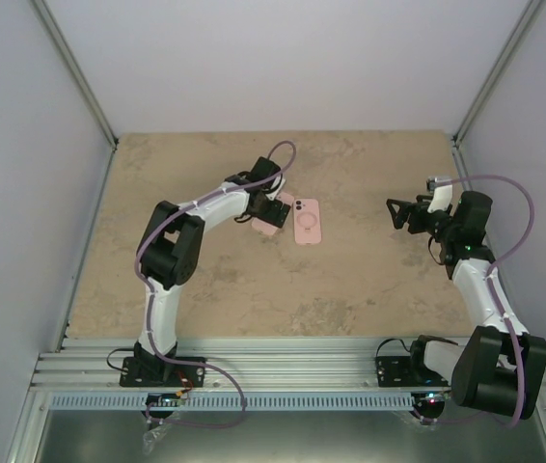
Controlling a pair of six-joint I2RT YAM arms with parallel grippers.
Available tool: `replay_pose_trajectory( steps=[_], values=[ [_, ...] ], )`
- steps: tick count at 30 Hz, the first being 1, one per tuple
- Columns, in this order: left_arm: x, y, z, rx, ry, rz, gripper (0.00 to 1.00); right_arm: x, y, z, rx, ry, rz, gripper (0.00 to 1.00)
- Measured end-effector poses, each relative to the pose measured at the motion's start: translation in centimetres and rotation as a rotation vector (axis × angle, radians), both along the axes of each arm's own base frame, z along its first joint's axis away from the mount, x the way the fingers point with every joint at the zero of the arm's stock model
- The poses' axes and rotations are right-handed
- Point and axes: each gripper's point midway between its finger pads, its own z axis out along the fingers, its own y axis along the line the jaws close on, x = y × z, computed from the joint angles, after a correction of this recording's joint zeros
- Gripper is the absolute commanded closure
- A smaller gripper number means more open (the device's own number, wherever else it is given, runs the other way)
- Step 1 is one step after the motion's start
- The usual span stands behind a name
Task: Take the phone out of the phone case
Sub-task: Adjust the phone at the center of the board, then pick up the phone at the center of the board.
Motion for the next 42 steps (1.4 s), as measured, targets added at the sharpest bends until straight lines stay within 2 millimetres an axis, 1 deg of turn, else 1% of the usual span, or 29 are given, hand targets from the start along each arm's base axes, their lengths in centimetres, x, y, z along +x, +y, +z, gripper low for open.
replay_pose_trajectory(
  steps=[4,10,14,17,19,27,32,37,40,42],
  values=[
    [0.9,-0.7,-0.4,-0.009,0.005,-0.002,0.01,0.0,0.0,0.0,-0.001,0.000,0.000,0.02],
    [1.3,-1.0,-2.2,0.004,0.040,0.004,0.01,0.1,-0.2,-0.2,0.001,0.006,-0.005,0.02],
    [1.3,-1.1,-2.3,0.013,0.039,0.003,0.01,0.1,-0.2,-0.3,0.002,0.010,-0.003,0.02],
    [1.3,-1.1,-2.4,0.018,0.039,0.003,0.09,0.1,-0.2,-0.5,0.002,0.013,-0.002,0.02],
    [1.3,-1.0,-2.5,0.021,0.038,0.001,0.18,0.2,-0.2,-0.6,0.001,0.017,-0.001,0.02],
    [1.4,-0.8,-2.4,0.042,0.035,0.000,0.39,0.2,-0.2,-0.6,-0.004,0.015,0.000,0.02],
    [1.1,-0.9,-2.3,0.031,0.044,-0.009,0.52,-0.2,-0.1,-0.7,-0.007,0.000,-0.001,0.02],
    [-0.4,-0.2,-2.0,0.028,0.093,-0.026,0.53,-0.4,-0.1,-0.8,-0.023,-0.009,0.003,0.02],
    [-1.8,0.2,-1.0,-0.007,0.132,-0.042,0.53,-0.3,-0.3,-0.8,-0.030,-0.008,-0.005,0.02],
    [-2.6,0.6,0.2,-0.038,0.144,-0.062,0.54,-0.1,-0.3,-0.7,-0.042,-0.011,-0.008,0.02]
  ],
)
